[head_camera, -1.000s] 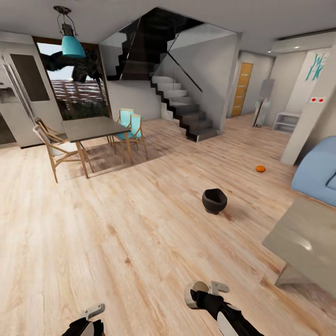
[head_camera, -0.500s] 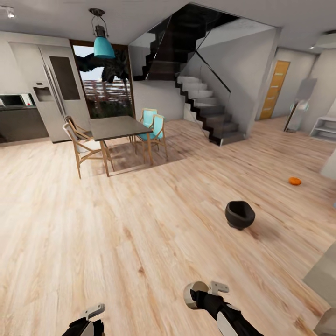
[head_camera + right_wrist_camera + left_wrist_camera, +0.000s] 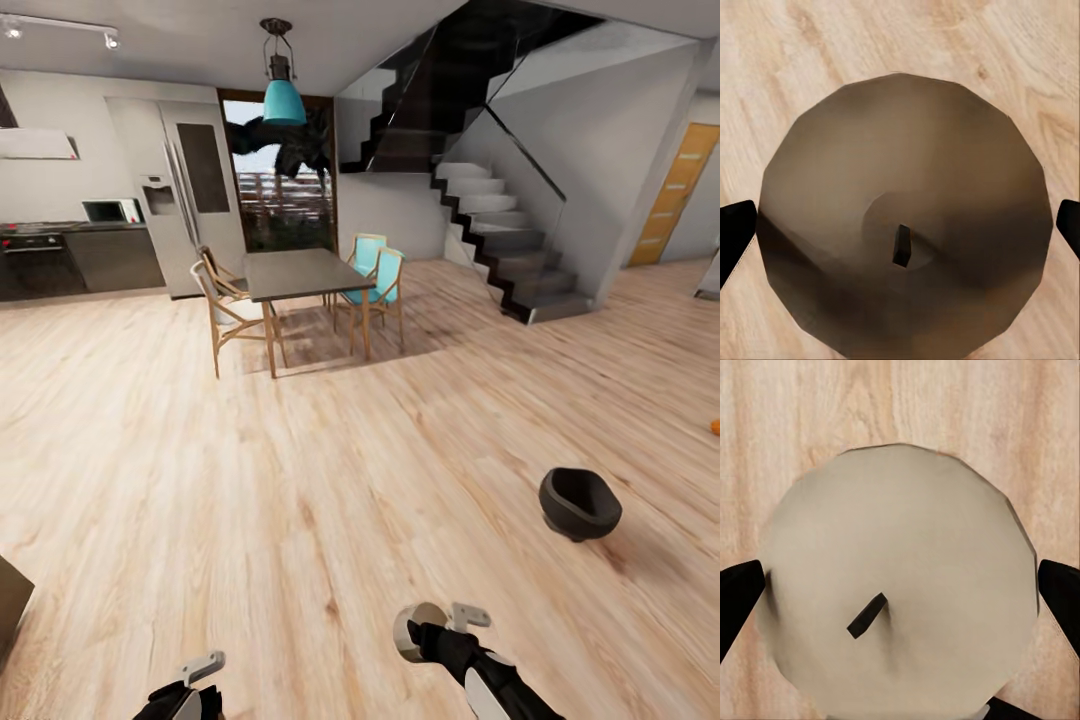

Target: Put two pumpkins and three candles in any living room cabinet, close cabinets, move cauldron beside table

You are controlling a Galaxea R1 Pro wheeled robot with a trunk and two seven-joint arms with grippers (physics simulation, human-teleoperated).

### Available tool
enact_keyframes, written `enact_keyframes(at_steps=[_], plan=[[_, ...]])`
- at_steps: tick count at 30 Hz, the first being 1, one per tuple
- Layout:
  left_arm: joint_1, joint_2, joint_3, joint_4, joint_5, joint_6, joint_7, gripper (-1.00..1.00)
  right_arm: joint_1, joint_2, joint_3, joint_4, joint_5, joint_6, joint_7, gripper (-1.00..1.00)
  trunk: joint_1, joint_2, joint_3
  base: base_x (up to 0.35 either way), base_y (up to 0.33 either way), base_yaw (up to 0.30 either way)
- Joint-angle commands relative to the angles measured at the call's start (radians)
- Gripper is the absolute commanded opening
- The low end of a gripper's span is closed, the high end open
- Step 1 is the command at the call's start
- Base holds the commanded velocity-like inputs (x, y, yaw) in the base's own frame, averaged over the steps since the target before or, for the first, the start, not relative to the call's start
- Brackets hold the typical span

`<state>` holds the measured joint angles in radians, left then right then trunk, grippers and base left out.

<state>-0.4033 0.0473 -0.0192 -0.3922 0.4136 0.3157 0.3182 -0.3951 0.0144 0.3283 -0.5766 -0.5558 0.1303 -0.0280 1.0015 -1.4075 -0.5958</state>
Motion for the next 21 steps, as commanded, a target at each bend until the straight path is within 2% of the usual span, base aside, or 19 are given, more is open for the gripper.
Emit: enact_keyframes(at_steps=[1, 21], plan=[[0.0, 0.0, -0.002, -0.002, 0.006, 0.005, 0.006, -1.0, -0.001, -0.001, 0.003, -0.002, -0.007, 0.003, -0.003, -1.0, 0.001, 0.0, -0.001, 0.321, 0.0, 0.29], [0.0, -0.001, -0.002, -0.002, 0.006, 0.005, 0.006, -1.0, 0.0, -0.001, 0.003, 0.0, -0.006, 0.003, -0.003, -1.0, 0.001, 0.0, -0.001, 0.316, 0.0, 0.29]])
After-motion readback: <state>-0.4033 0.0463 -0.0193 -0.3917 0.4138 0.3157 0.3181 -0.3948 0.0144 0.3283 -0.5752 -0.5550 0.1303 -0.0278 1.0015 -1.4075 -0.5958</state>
